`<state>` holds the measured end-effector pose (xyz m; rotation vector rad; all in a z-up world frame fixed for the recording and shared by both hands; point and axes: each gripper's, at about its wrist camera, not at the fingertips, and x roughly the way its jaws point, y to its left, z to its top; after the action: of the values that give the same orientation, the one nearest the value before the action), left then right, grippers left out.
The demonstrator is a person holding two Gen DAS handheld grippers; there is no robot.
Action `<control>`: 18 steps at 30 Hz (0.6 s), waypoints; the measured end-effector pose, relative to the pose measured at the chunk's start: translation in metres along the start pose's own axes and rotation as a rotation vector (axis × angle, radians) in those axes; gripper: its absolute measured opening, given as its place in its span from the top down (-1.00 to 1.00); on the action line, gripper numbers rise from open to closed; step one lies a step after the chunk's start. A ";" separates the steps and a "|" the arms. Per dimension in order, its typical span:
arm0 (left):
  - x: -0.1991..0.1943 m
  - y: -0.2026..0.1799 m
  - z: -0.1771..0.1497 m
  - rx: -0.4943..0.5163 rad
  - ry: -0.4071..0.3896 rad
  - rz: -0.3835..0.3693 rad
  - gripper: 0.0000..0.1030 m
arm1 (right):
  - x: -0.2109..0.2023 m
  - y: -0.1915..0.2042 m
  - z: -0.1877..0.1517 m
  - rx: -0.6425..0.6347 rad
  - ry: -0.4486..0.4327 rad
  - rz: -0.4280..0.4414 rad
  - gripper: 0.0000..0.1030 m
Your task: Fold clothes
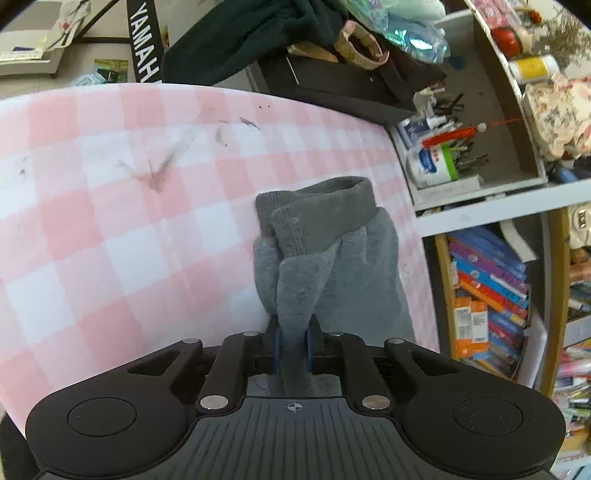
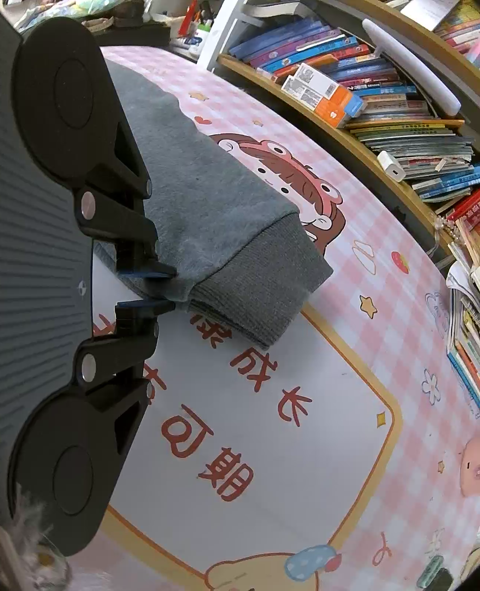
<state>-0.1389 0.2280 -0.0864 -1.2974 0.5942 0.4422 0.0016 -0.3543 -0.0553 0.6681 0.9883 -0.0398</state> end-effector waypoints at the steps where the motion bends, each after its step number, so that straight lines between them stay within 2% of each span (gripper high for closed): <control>1: 0.000 0.000 0.000 0.004 0.004 0.001 0.71 | 0.000 0.001 0.000 -0.003 -0.002 -0.003 0.78; 3: 0.001 0.001 0.001 -0.001 0.014 0.007 0.62 | 0.000 0.002 -0.001 -0.009 -0.005 -0.010 0.78; 6: -0.001 0.007 0.003 -0.036 0.016 -0.014 0.59 | -0.001 0.004 -0.002 -0.021 -0.016 -0.030 0.71; 11: 0.001 0.008 0.006 -0.054 0.021 -0.025 0.56 | -0.006 0.010 -0.004 -0.053 -0.049 -0.089 0.39; 13: 0.001 0.008 0.005 -0.044 0.021 -0.026 0.55 | -0.008 0.013 -0.005 -0.068 -0.068 -0.121 0.35; 14: 0.001 0.008 0.005 -0.036 0.020 -0.026 0.55 | -0.010 0.015 -0.005 -0.075 -0.080 -0.137 0.22; 16: 0.001 0.006 0.005 -0.018 0.019 -0.024 0.55 | -0.015 0.020 -0.007 -0.106 -0.126 -0.192 0.01; 18: 0.001 0.005 0.004 0.001 0.019 -0.017 0.55 | -0.021 0.029 -0.009 -0.157 -0.182 -0.248 -0.09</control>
<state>-0.1406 0.2331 -0.0897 -1.3064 0.5986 0.4158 -0.0075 -0.3320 -0.0280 0.3884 0.8833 -0.2347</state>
